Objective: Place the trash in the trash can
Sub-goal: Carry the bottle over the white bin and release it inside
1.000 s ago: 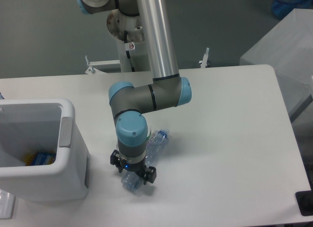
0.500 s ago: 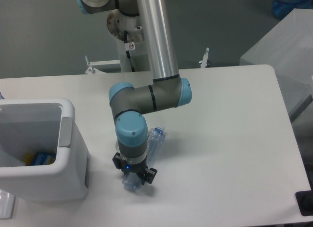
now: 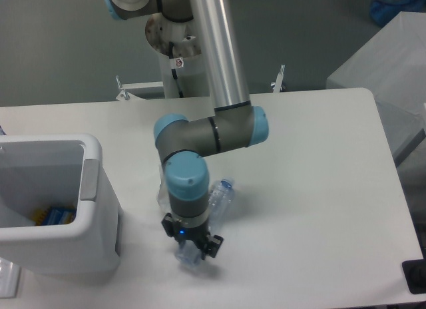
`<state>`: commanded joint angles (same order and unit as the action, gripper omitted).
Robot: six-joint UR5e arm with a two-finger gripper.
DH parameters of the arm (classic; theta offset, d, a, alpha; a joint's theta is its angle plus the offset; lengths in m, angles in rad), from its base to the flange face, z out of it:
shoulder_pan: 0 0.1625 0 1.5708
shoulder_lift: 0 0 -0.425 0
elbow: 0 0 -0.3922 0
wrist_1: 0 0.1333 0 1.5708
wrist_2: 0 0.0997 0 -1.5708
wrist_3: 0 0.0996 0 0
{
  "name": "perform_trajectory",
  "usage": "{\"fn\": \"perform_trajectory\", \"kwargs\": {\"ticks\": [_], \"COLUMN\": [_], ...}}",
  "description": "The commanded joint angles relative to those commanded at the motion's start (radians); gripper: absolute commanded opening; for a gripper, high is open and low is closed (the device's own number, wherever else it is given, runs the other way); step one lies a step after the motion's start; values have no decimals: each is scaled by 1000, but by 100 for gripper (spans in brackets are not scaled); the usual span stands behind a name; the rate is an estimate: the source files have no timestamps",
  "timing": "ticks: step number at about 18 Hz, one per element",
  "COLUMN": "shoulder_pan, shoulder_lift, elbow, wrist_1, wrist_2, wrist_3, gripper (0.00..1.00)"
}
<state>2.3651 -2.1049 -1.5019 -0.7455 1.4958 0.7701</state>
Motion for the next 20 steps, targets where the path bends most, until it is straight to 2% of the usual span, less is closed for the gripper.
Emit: {"fn": "perform_trajectory", "kwargs": {"ticks": [2, 3, 4, 8, 10, 14, 18, 20], "shoulder_pan": [52, 71, 77, 37, 8, -46, -87, -144], "shoulder_lift": [42, 80, 106, 118, 131, 213, 279, 292], "elbow": [41, 55, 81, 147, 187, 195, 201, 198], "wrist_1": [6, 17, 37, 132, 138, 141, 141, 141], "wrist_2": [-168, -225, -283, -331, -335, -335, -335, -333], "wrist_3": [-18, -46, -139, -319, -398, -474, -480, -482], "gripper": [63, 63, 63, 63, 63, 63, 63, 63]}}
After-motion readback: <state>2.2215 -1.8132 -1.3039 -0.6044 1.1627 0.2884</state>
